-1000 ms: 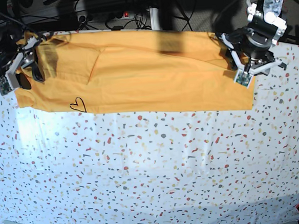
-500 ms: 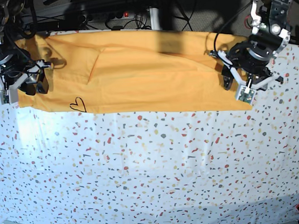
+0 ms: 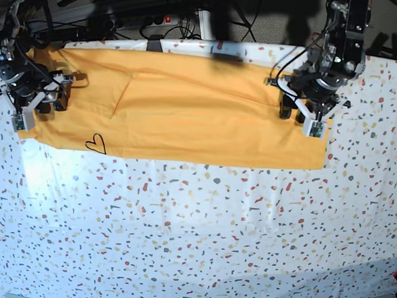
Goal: Fold the T-shirt properly
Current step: 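Pull the folded shirt strip away from the robot with both grippers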
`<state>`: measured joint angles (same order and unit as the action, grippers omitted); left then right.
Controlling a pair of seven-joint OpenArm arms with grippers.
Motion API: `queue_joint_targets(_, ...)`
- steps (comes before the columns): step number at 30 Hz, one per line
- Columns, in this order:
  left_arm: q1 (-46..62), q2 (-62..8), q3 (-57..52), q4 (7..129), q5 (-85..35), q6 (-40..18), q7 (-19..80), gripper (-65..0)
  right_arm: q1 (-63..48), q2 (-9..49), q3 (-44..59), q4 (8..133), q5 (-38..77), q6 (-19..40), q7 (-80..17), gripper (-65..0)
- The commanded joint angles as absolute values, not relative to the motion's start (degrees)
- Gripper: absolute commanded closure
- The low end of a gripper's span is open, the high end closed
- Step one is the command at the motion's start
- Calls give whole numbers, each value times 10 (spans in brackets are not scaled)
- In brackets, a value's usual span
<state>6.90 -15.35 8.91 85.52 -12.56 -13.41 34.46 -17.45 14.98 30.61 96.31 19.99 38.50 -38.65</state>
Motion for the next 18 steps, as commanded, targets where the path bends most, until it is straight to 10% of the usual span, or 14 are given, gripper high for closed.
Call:
queue_joint_targets(1,79,-148,94,815,-116,-132,458,-258,-161,157,301,953,193,383,-371,-248)
queue_joint_targets(18,-30,-148,94,794,-50,-116,464,-258,41,178,281,738,192,396,-358,-248)
